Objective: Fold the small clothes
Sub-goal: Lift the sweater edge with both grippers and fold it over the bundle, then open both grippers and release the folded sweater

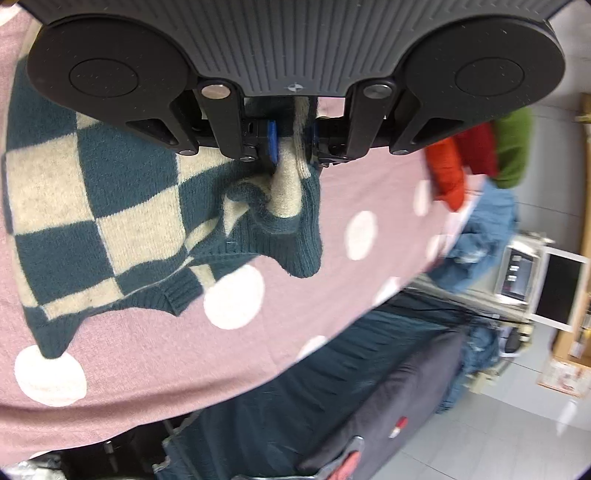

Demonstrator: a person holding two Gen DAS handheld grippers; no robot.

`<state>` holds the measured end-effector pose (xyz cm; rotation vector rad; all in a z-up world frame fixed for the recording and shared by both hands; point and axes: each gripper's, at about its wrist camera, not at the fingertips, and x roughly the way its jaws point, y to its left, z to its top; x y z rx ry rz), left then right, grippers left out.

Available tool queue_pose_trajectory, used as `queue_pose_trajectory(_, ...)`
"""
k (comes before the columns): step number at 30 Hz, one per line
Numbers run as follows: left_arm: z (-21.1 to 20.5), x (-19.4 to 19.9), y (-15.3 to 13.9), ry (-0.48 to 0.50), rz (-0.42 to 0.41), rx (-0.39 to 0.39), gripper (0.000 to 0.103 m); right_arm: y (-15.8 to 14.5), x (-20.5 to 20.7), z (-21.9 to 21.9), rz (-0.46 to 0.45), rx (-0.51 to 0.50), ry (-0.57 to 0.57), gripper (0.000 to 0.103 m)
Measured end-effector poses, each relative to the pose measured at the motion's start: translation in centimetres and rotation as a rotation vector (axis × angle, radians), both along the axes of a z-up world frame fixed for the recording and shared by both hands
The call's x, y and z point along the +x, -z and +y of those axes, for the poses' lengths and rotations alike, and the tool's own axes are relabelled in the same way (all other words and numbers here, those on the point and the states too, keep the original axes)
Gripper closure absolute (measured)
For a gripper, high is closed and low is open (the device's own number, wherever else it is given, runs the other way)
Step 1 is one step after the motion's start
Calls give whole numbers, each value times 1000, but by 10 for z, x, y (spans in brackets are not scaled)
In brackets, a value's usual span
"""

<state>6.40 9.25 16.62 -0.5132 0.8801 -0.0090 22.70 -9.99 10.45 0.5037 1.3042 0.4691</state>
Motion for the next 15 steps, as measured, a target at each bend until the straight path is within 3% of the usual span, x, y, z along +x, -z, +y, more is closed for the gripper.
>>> queue_pose_trajectory(2, 8, -5, 1, -14, 18, 25, 49, 6, -2, 4, -9, -19, 12, 59)
queue_pose_trajectory(5, 20, -9, 2, -30, 28, 39, 43, 11, -2, 11, 9, 18, 21, 43)
queue_pose_trajectory(8, 28, -9, 1, -44, 45, 62, 32, 4, -4, 16, -24, 27, -14, 39)
queue_pose_trajectory(12, 30, -10, -2, -32, 50, 55, 31, -17, -10, 12, -117, 2, -67, 37)
queue_pose_trajectory(15, 26, -8, -5, 4, 43, -9, 31, -33, -21, 5, -193, -47, -90, 33)
